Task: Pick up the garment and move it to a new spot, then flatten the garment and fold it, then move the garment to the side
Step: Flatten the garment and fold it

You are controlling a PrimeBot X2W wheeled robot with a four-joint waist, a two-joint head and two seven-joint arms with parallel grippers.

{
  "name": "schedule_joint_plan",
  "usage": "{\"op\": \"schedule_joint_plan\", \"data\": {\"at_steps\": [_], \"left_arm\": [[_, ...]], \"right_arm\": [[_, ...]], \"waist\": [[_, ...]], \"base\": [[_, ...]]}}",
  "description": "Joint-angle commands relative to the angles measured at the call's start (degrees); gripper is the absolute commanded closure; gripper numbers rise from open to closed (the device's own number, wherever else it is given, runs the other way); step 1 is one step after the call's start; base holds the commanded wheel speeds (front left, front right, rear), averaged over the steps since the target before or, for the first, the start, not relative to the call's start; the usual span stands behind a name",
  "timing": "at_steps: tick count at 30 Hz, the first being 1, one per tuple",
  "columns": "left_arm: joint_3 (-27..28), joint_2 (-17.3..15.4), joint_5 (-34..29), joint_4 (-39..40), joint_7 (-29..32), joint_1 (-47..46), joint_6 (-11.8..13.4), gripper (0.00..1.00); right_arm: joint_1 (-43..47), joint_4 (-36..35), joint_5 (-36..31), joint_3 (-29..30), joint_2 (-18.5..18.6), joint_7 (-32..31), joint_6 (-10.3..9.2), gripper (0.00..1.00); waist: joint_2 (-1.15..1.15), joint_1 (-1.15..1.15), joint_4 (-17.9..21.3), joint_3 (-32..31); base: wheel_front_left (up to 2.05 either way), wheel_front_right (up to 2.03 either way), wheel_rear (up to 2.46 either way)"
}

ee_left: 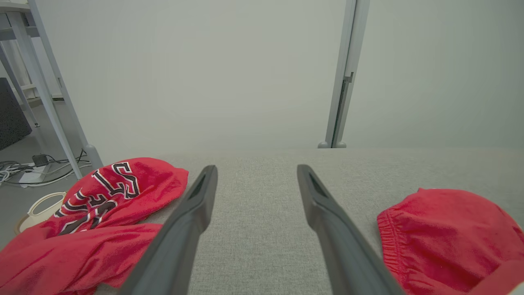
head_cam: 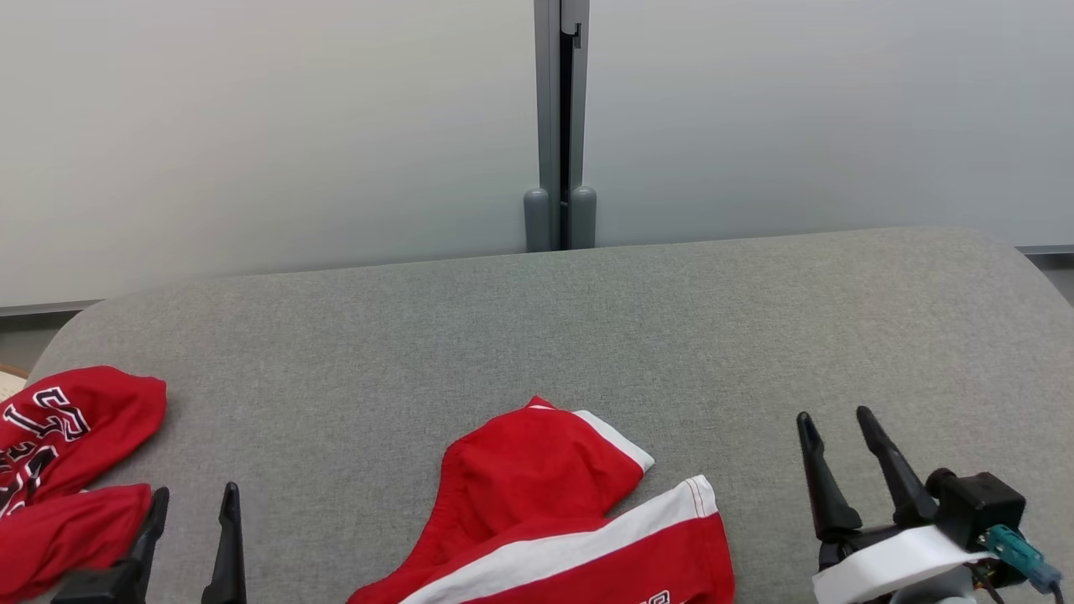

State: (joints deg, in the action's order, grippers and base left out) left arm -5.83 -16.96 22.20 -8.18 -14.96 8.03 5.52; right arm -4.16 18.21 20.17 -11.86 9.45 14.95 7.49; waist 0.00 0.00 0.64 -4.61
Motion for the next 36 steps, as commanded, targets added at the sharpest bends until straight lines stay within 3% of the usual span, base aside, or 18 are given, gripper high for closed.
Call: {"op": "schedule_joint_plan", "data": {"at_steps": [1,4,8,12,18,25,36], "left_arm": [[-0.34,0.09,0.98,-0.71,1.77,-0.53,-0.48,0.0],[-0.76,0.43,2.67,-0.05,5.63,-0.8,-0.82,0.0],[-3.17,-0.17,5.73,1.86,14.59,0.32,-3.15,0.0],[-6.43,-1.62,8.91,2.51,24.48,1.96,-6.24,0.0],[-9.43,-2.45,12.25,1.05,32.18,2.2,-9.35,0.0],[-13.17,-3.01,13.76,-2.02,35.5,-1.37,-11.75,0.0],[-19.29,-3.87,16.78,-4.79,33.23,-6.7,-13.07,0.0]], "right_arm": [[-0.87,0.3,1.34,-1.41,0.28,-1.21,0.0,0.0],[-1.06,0.4,4.75,-5.52,1.37,-5.86,0.0,0.0],[-2.32,0.92,9.8,-9.64,3.39,-12.89,0.0,0.0],[-3.88,3.35,13.21,-11.75,4.05,-19.48,0.0,0.0],[-6.57,6.52,16.23,-13.55,4.05,-25.7,-0.01,0.0],[-8.2,9.06,17.43,-13.86,3.75,-29.72,0.0,0.0],[-10.25,10.23,19.05,-16.22,3.54,-30.46,-0.01,0.0]], "waist": [[0.0,0.0,-0.17,-0.1],[0.0,0.0,-0.75,-0.02],[0.0,0.0,-1.99,0.31],[0.0,0.0,-3.01,0.79],[0.0,0.0,-4.27,1.54],[0.0,0.0,-5.12,2.65],[0.0,0.0,-4.77,4.27]], "base": [[0.0,0.0,0.0],[0.0,0.0,0.0],[0.0,0.0,0.0],[0.0,0.0,0.0],[0.0,0.0,0.0],[0.0,0.0,0.0],[0.0,0.0,0.0]]}}
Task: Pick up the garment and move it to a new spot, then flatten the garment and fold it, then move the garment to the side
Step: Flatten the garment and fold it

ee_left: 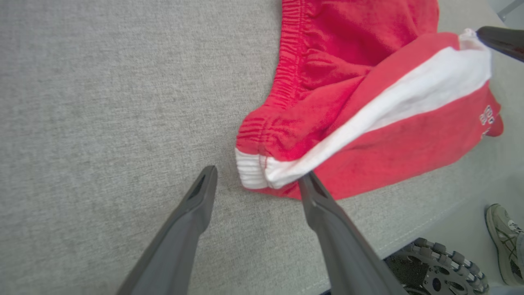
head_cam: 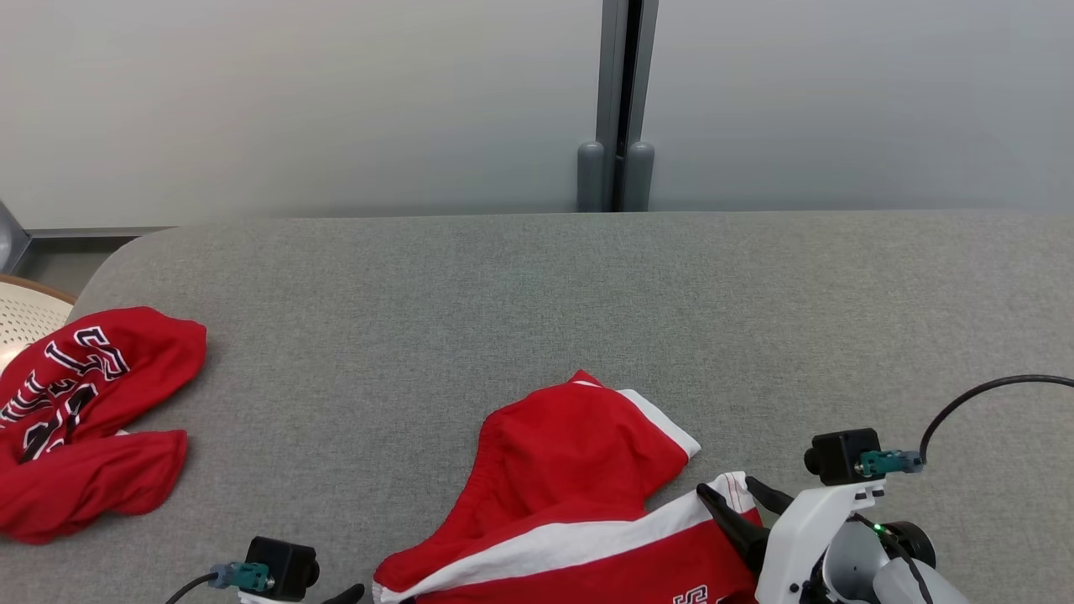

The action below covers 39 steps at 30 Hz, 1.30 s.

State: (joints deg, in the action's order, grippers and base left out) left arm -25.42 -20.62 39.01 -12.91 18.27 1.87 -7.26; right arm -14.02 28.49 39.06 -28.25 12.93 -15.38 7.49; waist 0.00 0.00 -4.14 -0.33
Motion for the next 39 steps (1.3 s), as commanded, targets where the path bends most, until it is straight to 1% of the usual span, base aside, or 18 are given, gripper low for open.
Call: {"op": "schedule_joint_plan", "data": {"at_steps": [1,4,11,12,13,14,16,17,20,25,29,31,35,36,39], "left_arm": [[-0.27,-0.49,0.29,-0.1,-0.35,-0.9,-0.32,0.0],[-1.54,-1.45,1.18,-0.84,-1.75,-2.02,-0.35,0.0],[-5.6,-2.56,4.37,-2.35,-4.05,-4.36,-0.36,0.0],[-6.11,-2.72,4.88,-2.63,-4.32,-4.76,-0.37,0.03],[-6.6,-2.86,5.28,-2.92,-4.79,-5.18,-0.37,0.12],[-7.07,-3.05,5.6,-3.2,-5.16,-5.5,-0.37,0.31],[-7.91,-3.39,6.18,-3.91,-6.03,-6.04,-0.37,0.76],[-8.24,-3.54,6.5,-4.11,-6.58,-6.32,-0.31,1.0],[-9.31,-4.11,7.66,-4.86,-7.65,-6.67,-0.24,1.0],[-9.93,-5.39,9.63,-3.74,-9.9,-6.08,-0.24,1.0],[-9.68,-6.58,10.02,-1.48,-11.18,-6.19,-0.25,1.0],[-9.07,-7.12,10.14,0.11,-11.65,-6.78,-0.17,1.0],[-7.84,-8.24,9.72,3.67,-10.8,-9.08,0.99,1.0],[-7.84,-8.24,9.72,3.67,-10.8,-9.08,0.99,1.0],[-7.06,-9.39,9.01,5.15,-8.98,-12.8,1.55,1.0]], "right_arm": [[-0.49,0.07,0.31,-0.04,0.12,-0.08,0.0,0.0],[-0.94,0.63,0.71,-0.62,0.23,0.31,0.0,0.0],[-1.73,2.21,1.87,-1.7,0.41,0.91,-0.01,0.0],[-1.9,2.41,2.0,-1.93,0.37,1.07,0.0,0.02],[-2.12,2.61,2.26,-2.2,0.36,1.3,0.0,0.08],[-2.36,2.8,2.41,-2.48,0.33,1.49,-0.01,0.36],[-2.6,3.13,3.01,-3.04,0.27,1.75,-0.01,0.77],[-2.63,3.1,3.2,-3.33,0.23,2.04,0.0,1.0],[-2.85,3.03,4.19,-4.19,0.35,3.23,-0.01,1.0],[-2.59,1.81,6.32,-5.41,0.9,6.08,-0.01,1.0],[-2.17,-1.93,9.55,-6.22,1.41,9.72,0.0,1.0],[-2.1,-4.03,10.9,-6.48,2.54,11.88,-0.01,1.0],[-3.23,-8.22,13.72,-6.94,4.18,16.01,0.0,1.0],[-3.23,-8.22,13.72,-6.94,4.18,16.01,0.0,1.0],[-5.02,-10.46,15.49,-7.15,5.79,18.23,0.0,1.0]], "waist": [[0.0,0.0,0.04,0.12],[0.0,0.0,0.09,0.36],[0.0,0.0,-0.08,0.88],[0.0,0.0,-0.08,0.96],[0.0,0.0,-0.07,1.02],[0.0,0.0,-0.06,1.08],[0.0,0.0,-0.01,1.12],[0.0,0.0,0.02,1.1],[0.0,0.0,0.17,0.84],[0.0,0.0,0.49,-0.04],[0.0,0.0,0.92,-0.65],[0.0,0.0,1.25,-0.94],[0.0,0.0,2.22,-1.05],[0.0,0.0,2.22,-1.05],[0.0,0.0,3.03,-0.49]], "base": [[0.0,0.0,0.0],[0.0,0.0,0.0],[0.0,0.0,0.0],[0.0,0.0,0.0],[0.0,0.0,0.0],[0.0,0.0,0.0],[0.0,0.0,0.0],[0.0,0.0,0.0],[0.0,0.0,0.0],[0.0,0.0,0.0],[0.0,0.0,0.0],[0.0,0.0,0.0],[0.0,0.0,0.0],[0.0,0.0,0.0],[0.0,0.0,0.0]]}}
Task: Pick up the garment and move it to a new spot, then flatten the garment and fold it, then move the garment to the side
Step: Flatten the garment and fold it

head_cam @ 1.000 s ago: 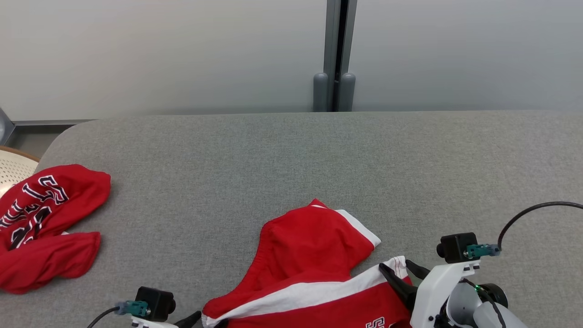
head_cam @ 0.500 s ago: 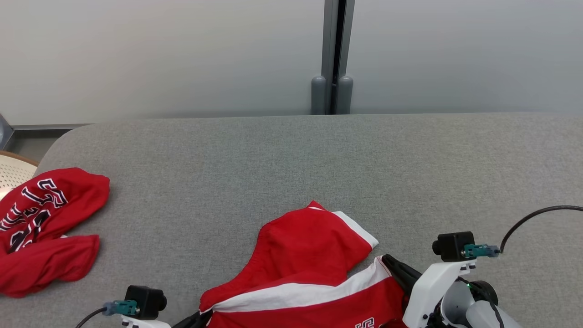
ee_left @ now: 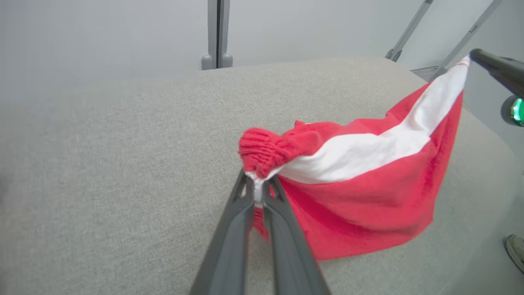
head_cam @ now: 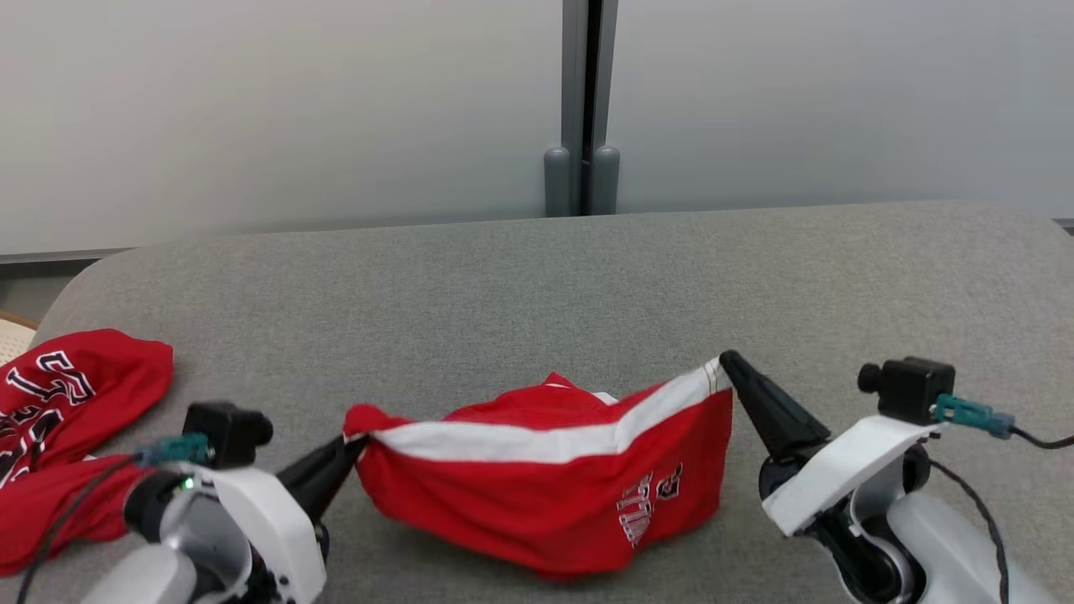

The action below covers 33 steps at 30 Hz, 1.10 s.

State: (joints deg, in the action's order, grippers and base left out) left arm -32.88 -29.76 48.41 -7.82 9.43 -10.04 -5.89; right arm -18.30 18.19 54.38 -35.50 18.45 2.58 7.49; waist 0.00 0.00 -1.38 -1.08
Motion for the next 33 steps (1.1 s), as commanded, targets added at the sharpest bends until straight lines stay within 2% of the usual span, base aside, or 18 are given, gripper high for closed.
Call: {"op": "schedule_joint_plan", "data": {"at_steps": [1,5,11,17,19,27,33], "left_arm": [[0.6,-0.49,-0.68,0.54,0.7,-2.48,0.45,1.0],[1.55,-1.51,-1.65,0.49,4.11,-9.99,0.72,1.0],[1.57,0.2,-2.17,-2.24,8.37,-22.94,-0.04,1.0],[0.96,2.16,-3.13,-10.11,11.74,-37.96,-1.05,1.0],[0.86,3.5,-3.05,-14.47,12.95,-46.91,-1.3,1.0],[2.53,8.19,-2.31,-27.14,10.98,-68.98,-1.63,1.0],[3.91,11.37,-3.75,-36.16,4.82,-80.72,-1.66,1.0]], "right_arm": [[-1.42,-0.56,0.65,0.01,0.69,0.86,0.0,1.0],[-5.61,-1.62,1.96,-0.7,2.74,2.2,0.0,1.0],[-14.61,-1.96,4.08,-0.85,4.36,4.26,0.0,1.0],[-27.95,0.82,7.71,-1.59,5.15,4.5,0.0,1.0],[-36.53,2.99,9.36,-2.16,5.54,4.2,0.0,1.0],[-58.35,8.47,12.48,-3.39,5.09,7.48,0.0,1.0],[-69.47,11.88,13.56,-3.75,5.76,10.74,0.0,1.0]], "waist": [[0.0,0.0,0.53,0.54],[0.0,0.0,1.69,2.52],[0.0,0.0,3.18,7.76],[0.0,0.0,4.31,14.96],[0.0,0.0,4.54,19.5],[0.0,0.0,4.76,27.91],[0.0,0.0,4.79,28.57]], "base": [[0.0,0.0,0.0],[0.0,0.0,0.0],[0.0,0.0,0.0],[0.0,0.0,0.0],[0.0,0.0,0.0],[0.0,0.0,0.0],[0.0,0.0,0.0]]}}
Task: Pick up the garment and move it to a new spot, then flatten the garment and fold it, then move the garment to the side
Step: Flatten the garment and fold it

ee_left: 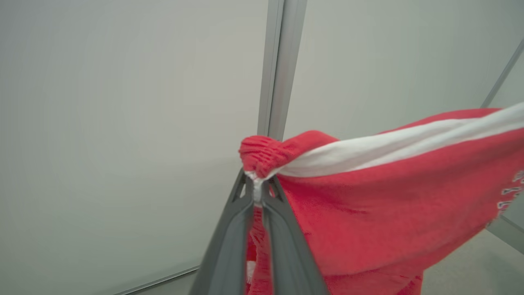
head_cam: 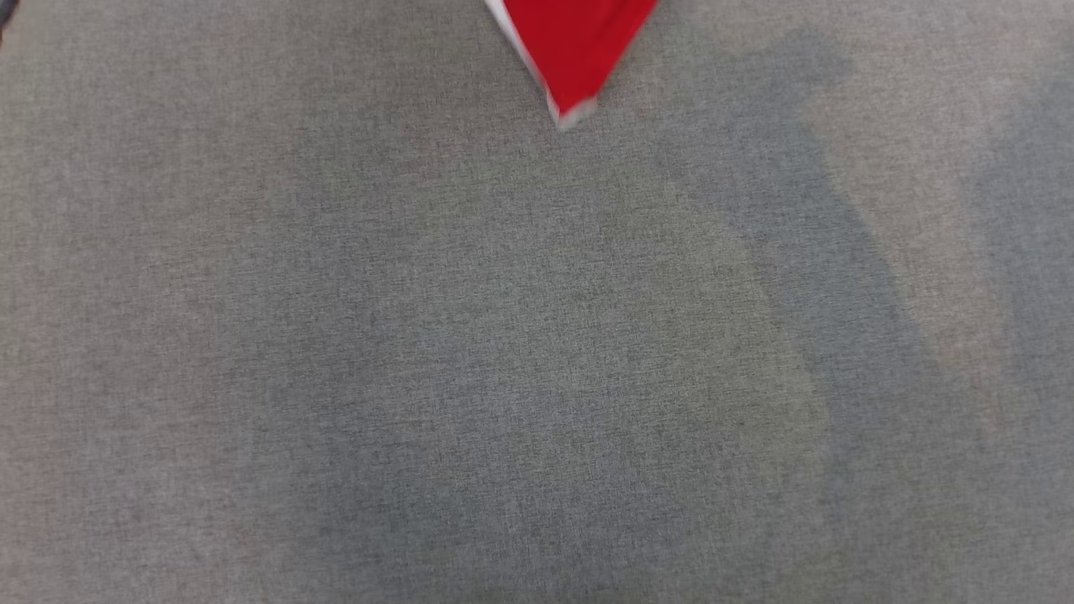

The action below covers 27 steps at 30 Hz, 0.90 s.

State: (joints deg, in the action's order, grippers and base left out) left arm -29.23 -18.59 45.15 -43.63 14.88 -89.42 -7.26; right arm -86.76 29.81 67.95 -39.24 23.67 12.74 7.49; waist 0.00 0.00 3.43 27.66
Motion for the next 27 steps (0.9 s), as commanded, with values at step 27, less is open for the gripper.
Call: {"op": "schedule_joint_plan", "data": {"at_steps": [27], "left_arm": [[-21.32,-5.18,17.05,7.07,3.29,43.07,-0.25,1.0]], "right_arm": [[33.43,-7.47,6.6,-27.35,10.59,2.41,0.0,1.0]], "waist": [[0.0,0.0,-0.65,-24.93]], "base": [[0.0,0.0,0.0]]}}
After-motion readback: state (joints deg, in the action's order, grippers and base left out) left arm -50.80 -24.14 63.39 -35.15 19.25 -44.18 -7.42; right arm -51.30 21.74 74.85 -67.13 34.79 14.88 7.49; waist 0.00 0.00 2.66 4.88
